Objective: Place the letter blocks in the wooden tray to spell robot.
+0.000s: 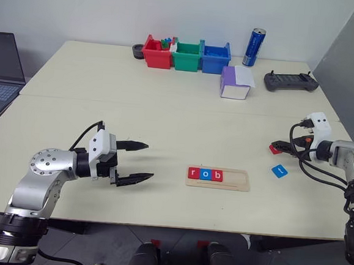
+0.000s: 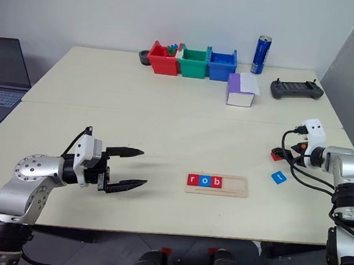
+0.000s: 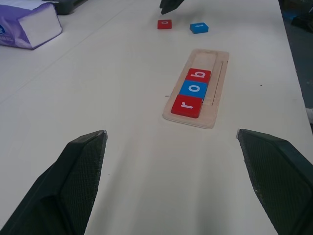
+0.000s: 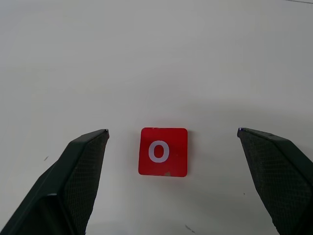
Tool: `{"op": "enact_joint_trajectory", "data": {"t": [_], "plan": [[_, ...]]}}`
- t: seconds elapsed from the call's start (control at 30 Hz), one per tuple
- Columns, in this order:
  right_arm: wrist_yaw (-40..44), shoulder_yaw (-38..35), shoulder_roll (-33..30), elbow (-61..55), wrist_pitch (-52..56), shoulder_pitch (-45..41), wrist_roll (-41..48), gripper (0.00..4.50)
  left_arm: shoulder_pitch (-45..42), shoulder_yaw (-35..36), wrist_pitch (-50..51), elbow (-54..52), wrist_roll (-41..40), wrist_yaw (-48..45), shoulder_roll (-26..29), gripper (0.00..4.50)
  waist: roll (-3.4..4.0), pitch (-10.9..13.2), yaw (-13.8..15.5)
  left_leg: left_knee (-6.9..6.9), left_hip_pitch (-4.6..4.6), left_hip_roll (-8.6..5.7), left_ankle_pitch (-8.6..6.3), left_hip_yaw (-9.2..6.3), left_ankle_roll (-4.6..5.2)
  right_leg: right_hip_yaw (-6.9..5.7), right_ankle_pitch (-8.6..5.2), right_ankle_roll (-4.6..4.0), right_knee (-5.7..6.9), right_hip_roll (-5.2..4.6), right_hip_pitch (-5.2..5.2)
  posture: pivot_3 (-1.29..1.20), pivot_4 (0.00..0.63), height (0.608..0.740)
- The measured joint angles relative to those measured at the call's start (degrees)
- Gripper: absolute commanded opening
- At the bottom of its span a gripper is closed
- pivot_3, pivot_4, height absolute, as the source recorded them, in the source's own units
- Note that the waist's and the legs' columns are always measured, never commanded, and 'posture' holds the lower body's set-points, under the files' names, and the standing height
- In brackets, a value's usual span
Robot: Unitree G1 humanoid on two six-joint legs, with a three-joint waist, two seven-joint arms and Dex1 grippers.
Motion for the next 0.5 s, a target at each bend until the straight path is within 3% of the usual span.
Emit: {"op": "enact_joint_trajectory", "data": {"t": [0.5], "plan": [[0.0,1.3,0.8,0.2,1.0,-0.2,-1.4,4.48,0.0,0.0,-0.3,0.1,0.0,-0.2,-0.1,4.50,0.00,0.0,0.0,0.00,0.00,0.00,0.00,0.00,0.00,0.00,0.00,0.00,0.00,0.00,0.00,0.00,0.150,0.740]]}}
